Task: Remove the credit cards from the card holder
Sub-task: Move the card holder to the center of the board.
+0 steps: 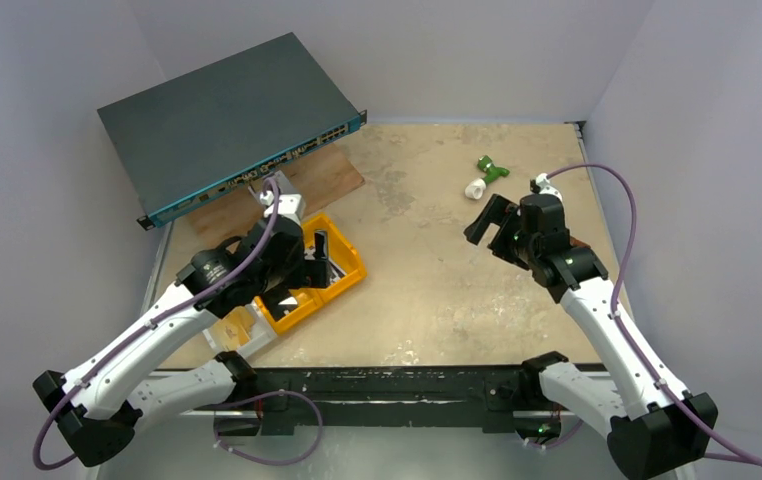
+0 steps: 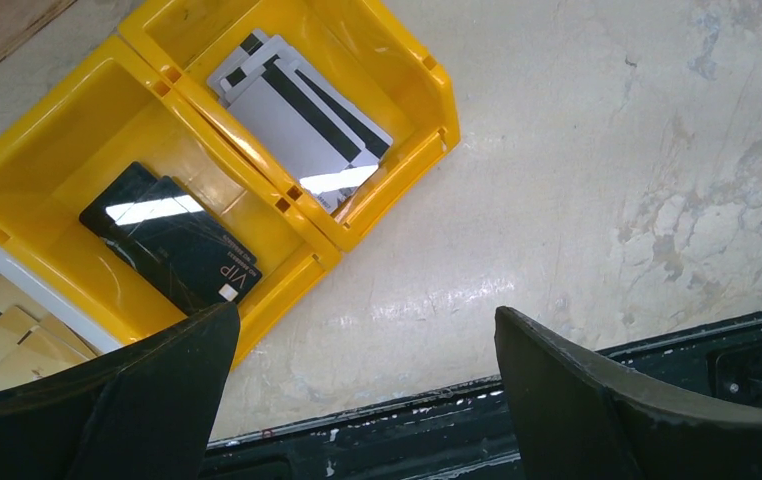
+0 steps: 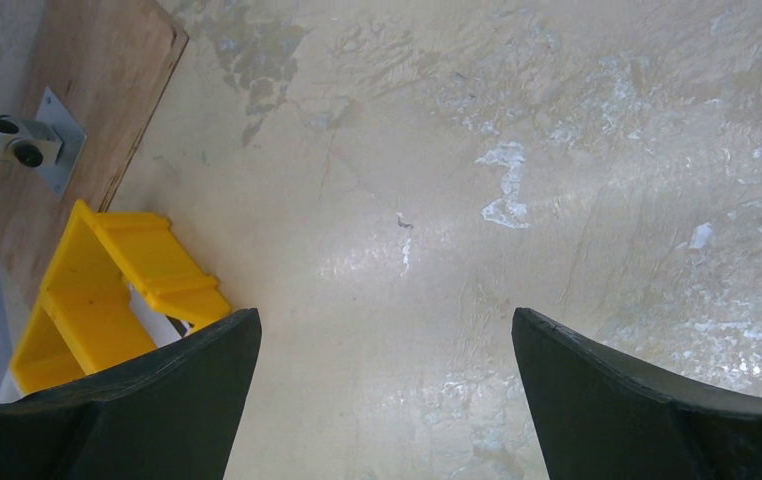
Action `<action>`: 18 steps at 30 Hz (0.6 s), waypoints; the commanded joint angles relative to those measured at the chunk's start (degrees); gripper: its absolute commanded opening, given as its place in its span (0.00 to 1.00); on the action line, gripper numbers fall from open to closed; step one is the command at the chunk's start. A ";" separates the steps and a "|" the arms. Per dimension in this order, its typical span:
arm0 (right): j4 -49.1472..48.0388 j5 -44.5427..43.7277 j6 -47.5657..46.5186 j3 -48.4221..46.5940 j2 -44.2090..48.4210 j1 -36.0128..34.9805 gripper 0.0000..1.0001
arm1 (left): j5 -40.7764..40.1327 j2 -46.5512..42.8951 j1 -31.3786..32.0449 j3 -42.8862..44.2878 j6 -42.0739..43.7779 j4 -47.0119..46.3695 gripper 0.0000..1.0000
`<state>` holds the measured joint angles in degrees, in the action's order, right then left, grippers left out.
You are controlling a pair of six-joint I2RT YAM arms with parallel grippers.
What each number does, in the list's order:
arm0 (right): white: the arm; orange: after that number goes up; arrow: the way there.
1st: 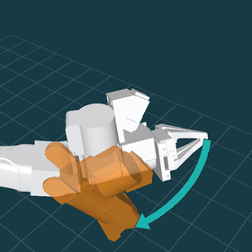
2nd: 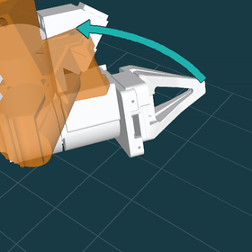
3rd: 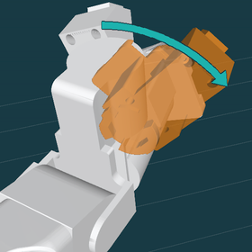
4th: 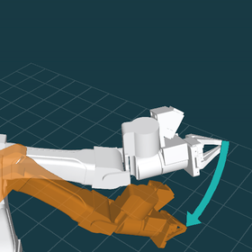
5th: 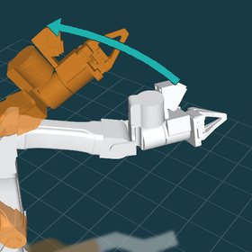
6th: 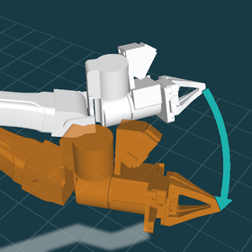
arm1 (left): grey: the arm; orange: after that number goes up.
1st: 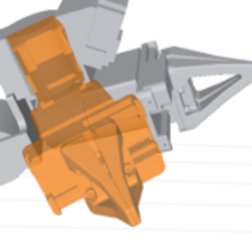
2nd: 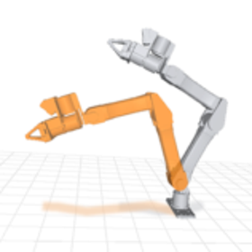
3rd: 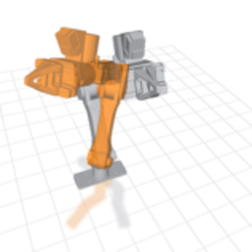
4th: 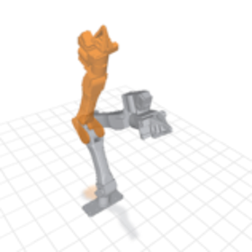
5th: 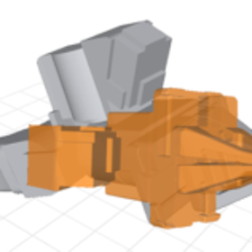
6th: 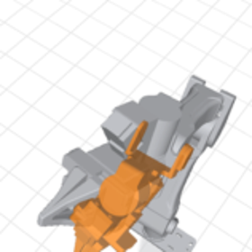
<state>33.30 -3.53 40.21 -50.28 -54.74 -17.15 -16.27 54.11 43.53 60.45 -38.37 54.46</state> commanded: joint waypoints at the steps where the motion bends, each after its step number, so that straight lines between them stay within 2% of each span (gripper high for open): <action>1: 0.81 -4.29 2.20 -2.57 -0.49 0.03 0.99 | 1.23 0.32 0.09 1.98 0.86 -1.26 1.00; 8: 0.66 -9.74 1.65 -4.02 -6.63 2.03 0.99 | 3.48 -0.92 0.06 1.45 1.28 -1.59 1.00; 13: -2.84 -7.52 -0.70 -3.16 -11.83 14.83 0.99 | 5.21 -1.11 0.00 0.99 1.40 -0.74 1.00; 18: -7.88 -14.77 -0.17 -1.79 -15.45 21.14 0.98 | 7.15 -1.20 -0.02 0.64 2.59 0.19 1.00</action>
<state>30.83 -11.92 40.42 -52.07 -68.97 1.23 -11.35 53.82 43.53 60.45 -37.74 54.52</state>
